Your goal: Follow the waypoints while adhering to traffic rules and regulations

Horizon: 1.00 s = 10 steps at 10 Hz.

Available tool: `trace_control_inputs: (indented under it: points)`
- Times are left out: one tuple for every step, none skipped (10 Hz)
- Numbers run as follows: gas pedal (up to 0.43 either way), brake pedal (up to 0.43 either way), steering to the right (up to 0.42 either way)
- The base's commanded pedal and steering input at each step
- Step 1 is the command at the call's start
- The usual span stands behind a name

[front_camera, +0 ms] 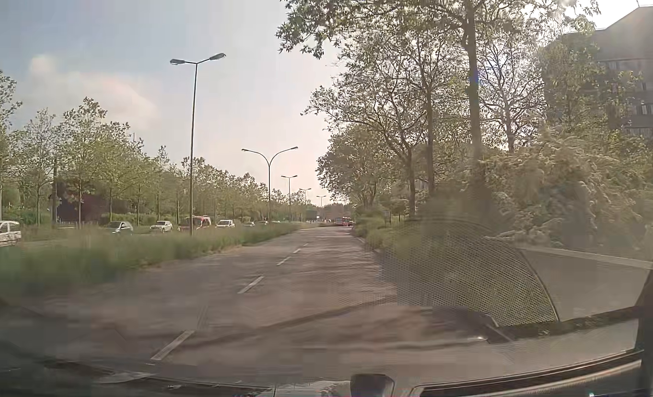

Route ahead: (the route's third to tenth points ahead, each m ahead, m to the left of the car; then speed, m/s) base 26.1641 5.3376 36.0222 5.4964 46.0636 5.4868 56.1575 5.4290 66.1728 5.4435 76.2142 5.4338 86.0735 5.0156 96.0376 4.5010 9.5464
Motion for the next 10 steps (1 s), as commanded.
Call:
trace_control_inputs:
  points:
    - [0.197, 0.000, 0.001]
    - [0.197, 0.000, 0.001]
    - [0.197, 0.000, 0.000]
    - [0.197, 0.000, -0.002]
    - [0.189, 0.000, -0.009]
    - [0.169, 0.000, -0.014]
    - [0.150, 0.000, -0.014]
    - [0.150, 0.000, -0.009]
    - [0.138, 0.000, -0.006]
    - [0.138, 0.000, -0.004]
